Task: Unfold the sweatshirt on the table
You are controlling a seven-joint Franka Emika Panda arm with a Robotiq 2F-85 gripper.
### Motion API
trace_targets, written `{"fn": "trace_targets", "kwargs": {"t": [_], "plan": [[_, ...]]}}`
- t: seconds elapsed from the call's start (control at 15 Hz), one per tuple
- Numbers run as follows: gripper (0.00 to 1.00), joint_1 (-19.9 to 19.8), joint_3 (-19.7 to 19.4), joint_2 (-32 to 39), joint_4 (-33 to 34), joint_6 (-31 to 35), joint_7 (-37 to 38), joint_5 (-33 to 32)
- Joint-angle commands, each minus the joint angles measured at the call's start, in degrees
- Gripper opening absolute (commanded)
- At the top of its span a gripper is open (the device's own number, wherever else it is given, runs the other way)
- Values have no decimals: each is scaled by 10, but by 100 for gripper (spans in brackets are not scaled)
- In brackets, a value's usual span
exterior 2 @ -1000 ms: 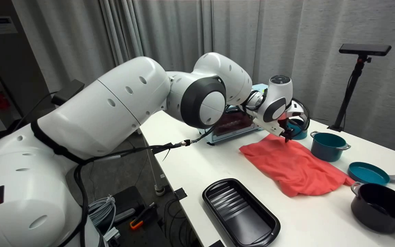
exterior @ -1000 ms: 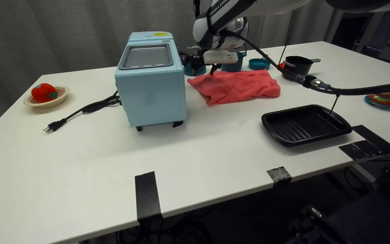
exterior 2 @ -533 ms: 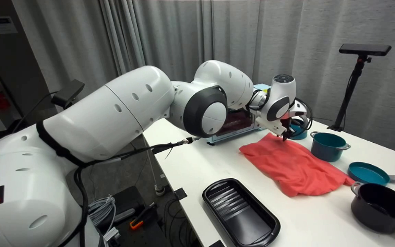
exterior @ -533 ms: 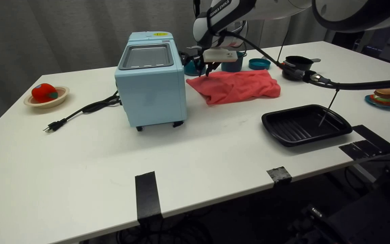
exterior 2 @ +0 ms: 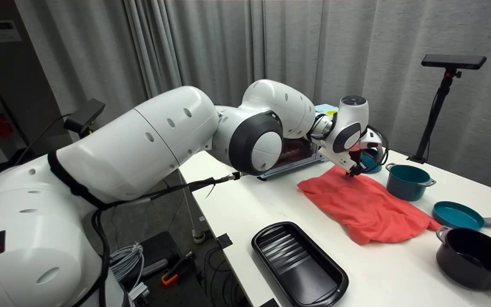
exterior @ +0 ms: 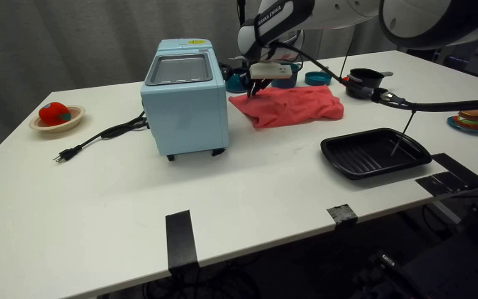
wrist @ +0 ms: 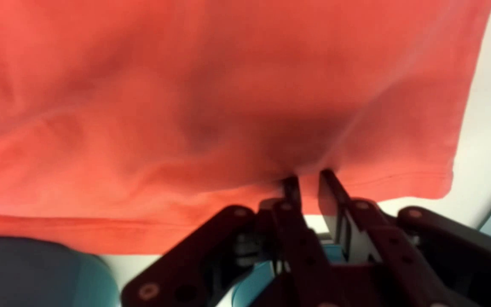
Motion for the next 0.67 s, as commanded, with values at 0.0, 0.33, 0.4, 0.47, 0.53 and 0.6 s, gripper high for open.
{"fn": "trace_targets", "kwargs": {"t": [0.0,0.33,0.4,0.47,0.53,0.6], "plan": [[52,9,-6,22,40,-21,22,-17],[90,15,-5,26,51,-30,22,-17],[97,16,-7,27,52,-38,25,-18],[100,16,-8,30,53,-44,27,-18],[100,17,-9,32,56,-50,29,-19],[100,17,-10,35,59,-54,31,-20]]}}
